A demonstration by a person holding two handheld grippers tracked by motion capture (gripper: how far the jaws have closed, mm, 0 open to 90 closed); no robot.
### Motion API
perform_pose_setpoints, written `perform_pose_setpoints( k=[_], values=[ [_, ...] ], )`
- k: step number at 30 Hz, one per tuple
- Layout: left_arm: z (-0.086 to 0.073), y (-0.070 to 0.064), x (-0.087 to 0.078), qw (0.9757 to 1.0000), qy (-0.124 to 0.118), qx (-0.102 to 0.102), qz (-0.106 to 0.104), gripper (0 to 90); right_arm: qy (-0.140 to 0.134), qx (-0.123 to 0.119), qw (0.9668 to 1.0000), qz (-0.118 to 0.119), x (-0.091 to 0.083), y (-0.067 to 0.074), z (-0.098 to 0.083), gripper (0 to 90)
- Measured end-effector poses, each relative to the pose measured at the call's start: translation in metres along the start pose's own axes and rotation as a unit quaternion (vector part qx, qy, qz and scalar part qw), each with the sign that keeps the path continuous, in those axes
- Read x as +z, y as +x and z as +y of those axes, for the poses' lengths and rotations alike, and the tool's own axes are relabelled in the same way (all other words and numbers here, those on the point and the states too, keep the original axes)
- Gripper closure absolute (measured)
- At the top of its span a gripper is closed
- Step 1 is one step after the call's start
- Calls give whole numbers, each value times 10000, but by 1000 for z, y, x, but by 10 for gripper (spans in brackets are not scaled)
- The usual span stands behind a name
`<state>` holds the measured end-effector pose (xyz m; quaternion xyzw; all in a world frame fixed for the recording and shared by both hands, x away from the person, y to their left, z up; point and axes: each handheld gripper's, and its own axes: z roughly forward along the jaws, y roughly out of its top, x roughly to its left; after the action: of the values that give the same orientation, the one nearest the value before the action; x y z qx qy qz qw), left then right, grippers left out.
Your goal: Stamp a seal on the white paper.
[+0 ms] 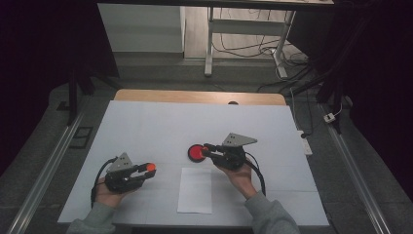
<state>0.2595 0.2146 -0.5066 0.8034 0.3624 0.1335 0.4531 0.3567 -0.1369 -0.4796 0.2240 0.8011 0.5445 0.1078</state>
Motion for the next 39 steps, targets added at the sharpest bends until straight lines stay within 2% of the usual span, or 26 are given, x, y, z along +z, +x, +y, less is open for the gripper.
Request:
perform_pose_setpoints(
  k=[26, 30, 39],
  values=[
    [1, 2, 3, 10000, 26, -16, -30, 654, 88, -87, 9997, 203, -15, 18, -8, 724],
    [0, 2, 2, 10000, 19, -25, -30, 654, 69, 12, 9996, 273, -17, 18, -10, 724],
    [1, 1, 3, 10000, 43, -5, -34, 654, 230, -16, 9990, 392, -16, 27, -20, 724]
  ],
)
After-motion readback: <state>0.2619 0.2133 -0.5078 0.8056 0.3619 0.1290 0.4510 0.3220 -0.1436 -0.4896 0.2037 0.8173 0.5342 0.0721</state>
